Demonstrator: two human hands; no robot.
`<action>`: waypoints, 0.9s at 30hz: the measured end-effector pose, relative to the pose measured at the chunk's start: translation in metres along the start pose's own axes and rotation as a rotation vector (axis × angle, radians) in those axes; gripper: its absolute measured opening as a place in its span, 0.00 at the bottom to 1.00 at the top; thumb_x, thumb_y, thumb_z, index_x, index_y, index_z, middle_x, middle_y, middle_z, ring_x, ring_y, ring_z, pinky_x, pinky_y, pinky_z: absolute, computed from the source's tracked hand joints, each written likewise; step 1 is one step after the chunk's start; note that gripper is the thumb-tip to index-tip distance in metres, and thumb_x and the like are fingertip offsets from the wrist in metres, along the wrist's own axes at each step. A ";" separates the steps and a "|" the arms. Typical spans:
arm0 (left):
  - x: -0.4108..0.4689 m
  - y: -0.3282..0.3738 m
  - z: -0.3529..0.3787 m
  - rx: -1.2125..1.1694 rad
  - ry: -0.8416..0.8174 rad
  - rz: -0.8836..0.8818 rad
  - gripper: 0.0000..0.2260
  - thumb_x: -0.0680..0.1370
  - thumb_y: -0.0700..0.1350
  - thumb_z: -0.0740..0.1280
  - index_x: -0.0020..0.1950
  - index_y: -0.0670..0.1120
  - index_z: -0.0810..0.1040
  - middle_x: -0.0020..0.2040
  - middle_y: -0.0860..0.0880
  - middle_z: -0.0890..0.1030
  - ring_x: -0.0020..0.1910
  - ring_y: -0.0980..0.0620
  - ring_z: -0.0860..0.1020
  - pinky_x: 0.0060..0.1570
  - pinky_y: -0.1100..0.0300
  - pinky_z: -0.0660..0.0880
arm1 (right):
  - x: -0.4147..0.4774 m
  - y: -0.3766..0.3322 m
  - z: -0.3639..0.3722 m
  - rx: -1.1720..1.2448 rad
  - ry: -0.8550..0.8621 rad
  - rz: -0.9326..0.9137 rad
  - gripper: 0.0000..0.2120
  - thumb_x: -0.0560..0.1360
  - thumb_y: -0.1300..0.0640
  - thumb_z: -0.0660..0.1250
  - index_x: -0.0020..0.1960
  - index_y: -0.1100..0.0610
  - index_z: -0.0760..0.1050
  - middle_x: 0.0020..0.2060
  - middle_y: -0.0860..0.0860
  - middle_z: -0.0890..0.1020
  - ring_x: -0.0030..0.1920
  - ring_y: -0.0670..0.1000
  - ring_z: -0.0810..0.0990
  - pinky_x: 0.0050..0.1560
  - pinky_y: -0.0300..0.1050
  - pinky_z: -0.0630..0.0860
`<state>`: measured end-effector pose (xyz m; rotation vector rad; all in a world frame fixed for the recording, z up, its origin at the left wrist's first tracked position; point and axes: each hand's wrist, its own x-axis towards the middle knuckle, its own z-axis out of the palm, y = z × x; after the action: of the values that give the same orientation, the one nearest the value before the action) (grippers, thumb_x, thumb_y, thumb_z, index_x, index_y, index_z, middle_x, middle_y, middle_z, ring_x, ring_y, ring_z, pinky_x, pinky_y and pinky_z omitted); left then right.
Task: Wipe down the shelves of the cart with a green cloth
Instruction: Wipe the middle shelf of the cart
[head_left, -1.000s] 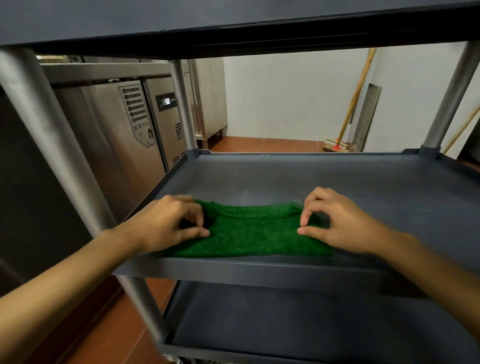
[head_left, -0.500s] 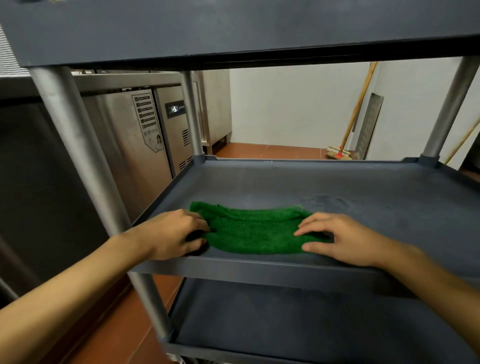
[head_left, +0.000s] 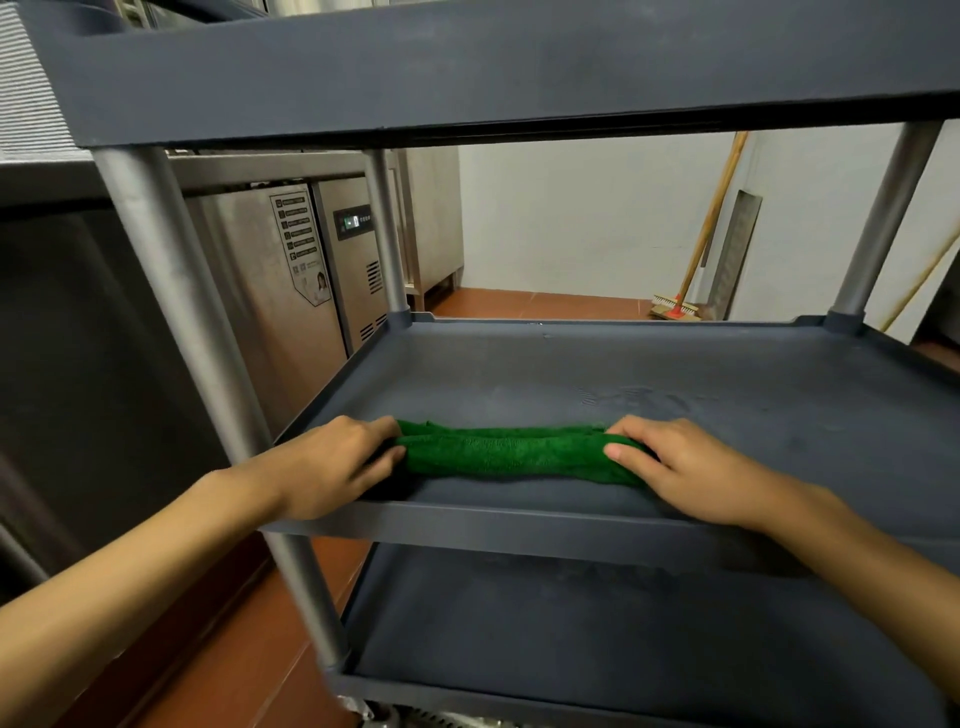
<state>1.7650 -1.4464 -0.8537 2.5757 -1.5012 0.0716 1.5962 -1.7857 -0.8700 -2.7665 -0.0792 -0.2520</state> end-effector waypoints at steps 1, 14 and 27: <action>-0.003 0.001 -0.001 -0.006 -0.004 0.003 0.17 0.80 0.61 0.50 0.51 0.50 0.71 0.40 0.51 0.78 0.36 0.52 0.76 0.42 0.47 0.73 | -0.002 -0.002 -0.002 0.006 -0.013 -0.005 0.07 0.81 0.44 0.56 0.53 0.44 0.72 0.40 0.44 0.80 0.41 0.43 0.78 0.44 0.43 0.73; -0.034 0.013 -0.028 -0.122 0.050 0.068 0.17 0.79 0.64 0.50 0.46 0.54 0.69 0.37 0.53 0.74 0.34 0.52 0.74 0.36 0.55 0.71 | -0.013 -0.026 -0.035 0.168 -0.019 -0.077 0.11 0.78 0.42 0.59 0.52 0.46 0.76 0.44 0.47 0.82 0.44 0.50 0.81 0.50 0.54 0.76; -0.019 0.020 -0.053 -0.241 0.049 -0.036 0.24 0.78 0.68 0.51 0.46 0.47 0.70 0.37 0.44 0.76 0.34 0.48 0.75 0.40 0.48 0.72 | 0.004 -0.042 -0.052 0.382 -0.062 0.038 0.23 0.69 0.35 0.68 0.61 0.43 0.78 0.57 0.37 0.81 0.59 0.37 0.77 0.67 0.48 0.72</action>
<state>1.7402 -1.4318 -0.8017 2.3910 -1.3548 -0.0472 1.5877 -1.7652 -0.8070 -2.3933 -0.0809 -0.1246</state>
